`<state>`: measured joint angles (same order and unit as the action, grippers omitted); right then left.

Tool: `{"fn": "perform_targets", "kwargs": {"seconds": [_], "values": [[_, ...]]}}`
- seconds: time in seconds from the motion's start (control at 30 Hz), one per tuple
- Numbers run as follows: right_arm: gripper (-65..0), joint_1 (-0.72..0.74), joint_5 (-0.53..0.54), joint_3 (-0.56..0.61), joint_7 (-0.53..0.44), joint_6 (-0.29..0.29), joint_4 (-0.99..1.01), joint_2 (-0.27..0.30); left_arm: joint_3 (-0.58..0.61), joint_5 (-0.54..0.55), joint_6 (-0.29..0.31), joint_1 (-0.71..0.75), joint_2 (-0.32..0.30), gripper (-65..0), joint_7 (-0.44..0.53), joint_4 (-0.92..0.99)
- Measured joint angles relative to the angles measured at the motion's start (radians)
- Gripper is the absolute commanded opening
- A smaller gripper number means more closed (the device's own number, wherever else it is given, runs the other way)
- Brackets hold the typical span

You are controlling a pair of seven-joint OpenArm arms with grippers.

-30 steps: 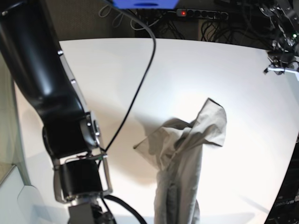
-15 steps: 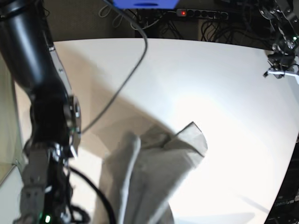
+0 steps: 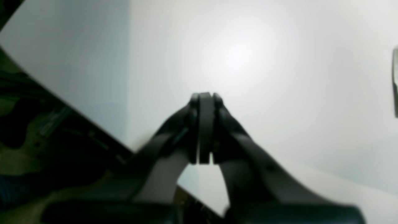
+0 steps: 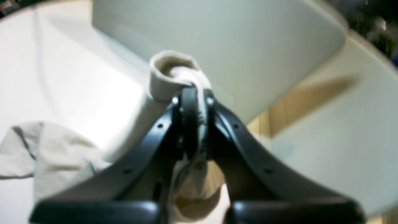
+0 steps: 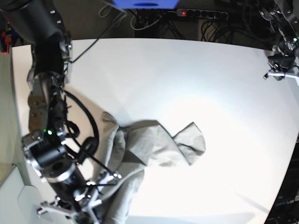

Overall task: Layout the t-shirt on the table in an organized manner, then fold the t-shirt properly
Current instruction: 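Lower the shirt with the right gripper and release it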

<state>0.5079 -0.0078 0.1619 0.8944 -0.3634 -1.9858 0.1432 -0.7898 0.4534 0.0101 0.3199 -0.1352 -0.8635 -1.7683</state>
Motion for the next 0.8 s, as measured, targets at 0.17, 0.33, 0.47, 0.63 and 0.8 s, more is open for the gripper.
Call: {"fn": "perform_targets", "kwargs": {"seconds": [0.17,0.33,0.47,0.63,0.8], "values": [[-65.0,-0.127,0.005,-0.088,-0.077,0.000,-0.001,0.000,0.000,0.002,0.000,-0.002,0.000,-64.5,0.001,0.000],[-65.0,-0.254,-0.006,-0.186,-0.114,0.000,-0.021,-0.001,0.000,0.001,0.000,0.000,0.000,-64.5,0.000,0.000],[-65.0,-0.352,-0.007,-0.232,-0.182,-0.001,-0.022,-0.001,-0.002,0.037,0.000,-0.010,0.000,-64.5,-0.004,0.000],[-65.0,-0.476,-0.006,-0.329,-0.302,-0.002,-0.022,-0.008,-0.003,0.120,0.000,-0.017,0.000,-64.5,0.000,0.000],[-65.0,-0.557,-0.010,-0.478,-0.369,0.000,-0.021,-0.085,0.000,0.152,0.000,-0.019,0.000,-64.5,0.000,0.000]]}}
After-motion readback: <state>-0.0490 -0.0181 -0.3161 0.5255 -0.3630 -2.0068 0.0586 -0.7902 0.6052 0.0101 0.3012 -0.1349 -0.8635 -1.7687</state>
